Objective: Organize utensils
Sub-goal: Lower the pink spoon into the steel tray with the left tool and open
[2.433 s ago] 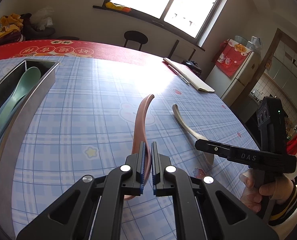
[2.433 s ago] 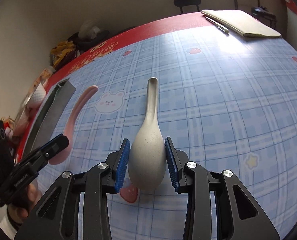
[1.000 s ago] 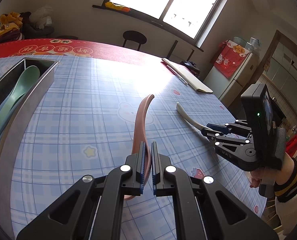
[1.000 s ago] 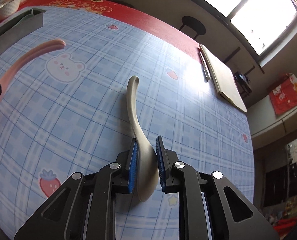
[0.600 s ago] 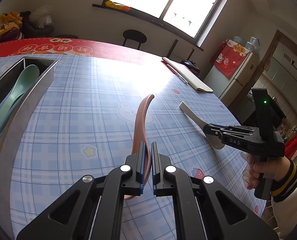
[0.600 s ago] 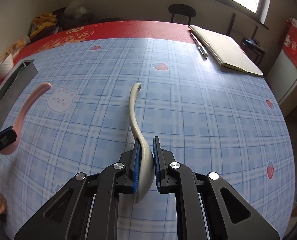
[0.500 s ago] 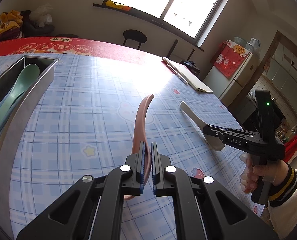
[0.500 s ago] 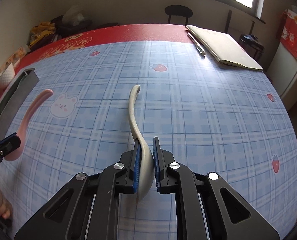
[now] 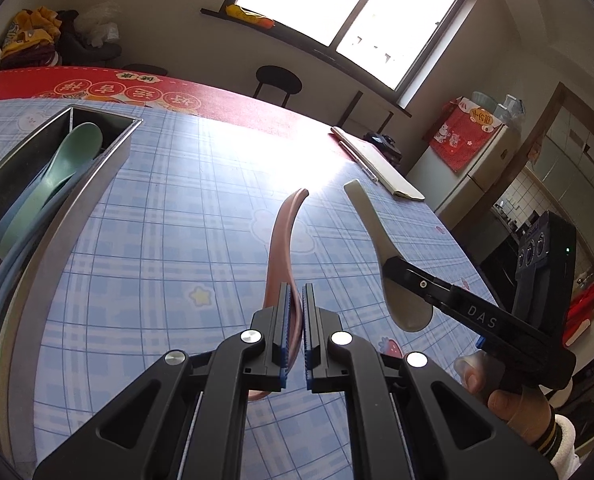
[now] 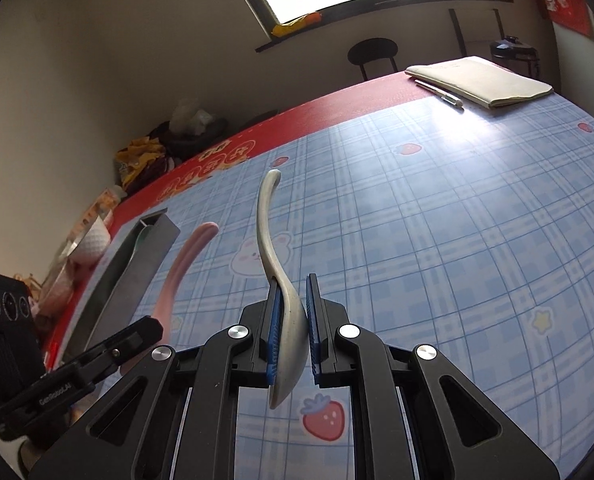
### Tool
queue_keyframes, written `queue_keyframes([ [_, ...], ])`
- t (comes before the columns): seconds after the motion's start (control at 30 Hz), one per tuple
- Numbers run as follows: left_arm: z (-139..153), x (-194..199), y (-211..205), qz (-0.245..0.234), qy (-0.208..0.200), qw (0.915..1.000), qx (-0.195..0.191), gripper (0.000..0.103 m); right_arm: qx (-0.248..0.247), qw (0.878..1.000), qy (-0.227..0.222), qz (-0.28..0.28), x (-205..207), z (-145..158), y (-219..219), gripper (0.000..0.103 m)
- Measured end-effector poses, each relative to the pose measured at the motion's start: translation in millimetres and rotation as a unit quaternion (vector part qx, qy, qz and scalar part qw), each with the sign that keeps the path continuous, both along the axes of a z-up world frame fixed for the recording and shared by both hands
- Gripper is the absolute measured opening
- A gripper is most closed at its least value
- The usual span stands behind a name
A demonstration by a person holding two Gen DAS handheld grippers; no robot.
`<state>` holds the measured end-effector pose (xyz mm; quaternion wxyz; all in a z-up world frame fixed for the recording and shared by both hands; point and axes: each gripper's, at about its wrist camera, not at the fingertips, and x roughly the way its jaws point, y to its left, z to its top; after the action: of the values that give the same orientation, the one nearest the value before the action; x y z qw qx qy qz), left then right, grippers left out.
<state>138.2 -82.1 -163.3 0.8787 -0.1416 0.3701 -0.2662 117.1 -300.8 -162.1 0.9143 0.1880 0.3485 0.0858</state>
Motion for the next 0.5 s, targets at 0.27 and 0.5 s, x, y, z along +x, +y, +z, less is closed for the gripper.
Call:
queue_keyframes([
  [0.27, 39, -14, 47, 0.009, -0.021, 0.9997, -0.003, 0.005, 0.048, 0.998, -0.024, 0.027, 0, 14, 24, 0.012],
  [0.5, 56, 6, 112, 0.042, 0.003, 0.9991, 0.010, 0.005, 0.060, 0.997, -0.022, 0.043, 3, 6, 44, 0.012],
])
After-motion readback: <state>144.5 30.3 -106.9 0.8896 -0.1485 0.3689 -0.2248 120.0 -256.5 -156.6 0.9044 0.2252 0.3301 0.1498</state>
